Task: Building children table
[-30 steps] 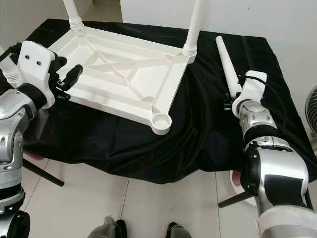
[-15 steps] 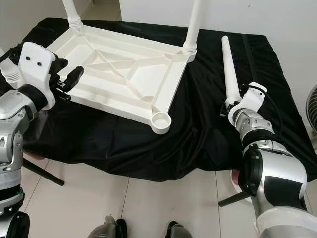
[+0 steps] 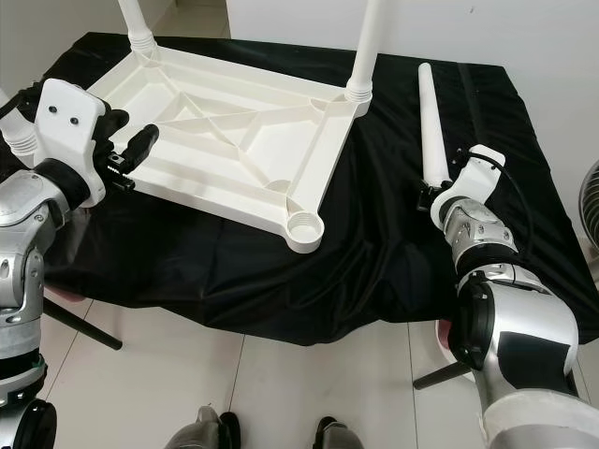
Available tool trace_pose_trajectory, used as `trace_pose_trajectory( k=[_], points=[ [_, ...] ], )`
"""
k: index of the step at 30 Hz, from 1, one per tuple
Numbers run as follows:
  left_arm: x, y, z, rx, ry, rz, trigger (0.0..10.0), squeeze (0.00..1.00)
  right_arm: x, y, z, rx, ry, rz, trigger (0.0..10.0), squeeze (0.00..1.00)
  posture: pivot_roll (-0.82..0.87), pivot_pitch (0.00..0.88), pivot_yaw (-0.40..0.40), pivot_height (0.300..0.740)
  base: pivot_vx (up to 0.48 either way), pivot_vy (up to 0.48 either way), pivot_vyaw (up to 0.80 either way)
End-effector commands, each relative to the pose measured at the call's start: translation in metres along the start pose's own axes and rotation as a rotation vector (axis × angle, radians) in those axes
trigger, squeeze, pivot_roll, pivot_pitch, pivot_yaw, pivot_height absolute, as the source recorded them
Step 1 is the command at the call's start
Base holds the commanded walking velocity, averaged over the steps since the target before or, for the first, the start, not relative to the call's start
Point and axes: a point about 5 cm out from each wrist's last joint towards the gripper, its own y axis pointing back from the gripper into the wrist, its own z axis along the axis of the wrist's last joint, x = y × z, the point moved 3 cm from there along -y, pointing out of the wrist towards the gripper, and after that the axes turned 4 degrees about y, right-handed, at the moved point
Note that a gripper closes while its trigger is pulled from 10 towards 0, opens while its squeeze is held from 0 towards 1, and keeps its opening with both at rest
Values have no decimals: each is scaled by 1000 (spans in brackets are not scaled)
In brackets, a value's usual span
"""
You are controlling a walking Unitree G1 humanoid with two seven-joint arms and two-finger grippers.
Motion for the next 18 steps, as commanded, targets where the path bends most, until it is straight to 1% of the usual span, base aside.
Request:
trace_pose_trajectory(
  k=[1, 3, 6, 7, 8, 9, 10, 11, 12, 13, 14, 15, 16, 17, 18],
  points=[
    [5, 1, -4, 7, 8, 77, 10000, 0, 0, 0, 0, -12, -22, 5, 0, 0, 44, 177, 37, 740, 0, 0, 0],
    [5, 0, -5, 6, 11, 77, 10000, 0, 3, 0, -5, 5, -50, 21, 0, 0, 30, 165, 40, 740, 0, 0, 0],
    [4, -2, -5, 2, 12, 75, 10000, 0, 3, 1, -4, -8, -47, 20, 0, 0, 30, 165, 40, 740, 0, 0, 0],
    [4, -3, -4, -4, 14, 74, 10000, 0, 3, 1, 4, -64, -45, 25, 0, 0, 26, 160, 37, 740, 0, 0, 0],
    [4, -4, -3, -14, 19, 78, 10000, 0, 2, 2, 18, -158, -25, 12, 0, 0, 26, 160, 37, 740, 0, 0, 0],
    [4, -4, -3, -14, 19, 78, 10000, 0, 2, 2, 18, -158, -25, 12, 0, 0, 26, 160, 37, 740, 0, 0, 0],
    [5, -5, 0, -30, 26, 90, 10000, 0, 1, 12, 53, -395, -28, -35, 10000, 0, 26, 160, 37, 740, 0, 0, 0],
    [5, -5, 0, -30, 26, 90, 10000, 0, 1, 12, 53, -395, -28, -35, 10000, 0, 26, 160, 37, 740, 0, 0, 0],
    [6, -5, 0, -34, 28, 93, 10000, 0, 0, 15, 61, -450, -32, -51, 10000, 0, 22, 148, 34, 740, 0, 0, 0],
    [6, -5, 0, -35, 29, 93, 10000, 0, 0, 17, 63, -472, -37, -57, 10000, 0, 22, 148, 34, 740, 0, 0, 0],
    [7, -6, 3, -49, 33, 98, 10000, 0, 5, 27, 79, -580, 18, -84, 10000, 0, 16, 141, 37, 740, 0, 0, 0],
    [8, -7, 4, -59, 36, 101, 10000, 0, 11, 35, 90, -662, 52, -101, 10000, 0, 16, 141, 37, 740, 0, 0, 0],
    [10, -9, 8, -72, 45, 106, 10000, 0, 22, 46, 101, -743, 86, -93, 10000, 0, 16, 141, 37, 740, 0, 0, 0],
    [12, -11, 11, -84, 55, 109, 10000, 0, 33, 55, 109, -804, 111, -75, 10000, 0, 16, 141, 37, 740, 0, 0, 0],
    [12, -11, 12, -85, 57, 110, 10000, 0, 35, 56, 110, -811, 114, -70, 10000, 0, 16, 141, 37, 740, 0, 0, 0]
  ],
)
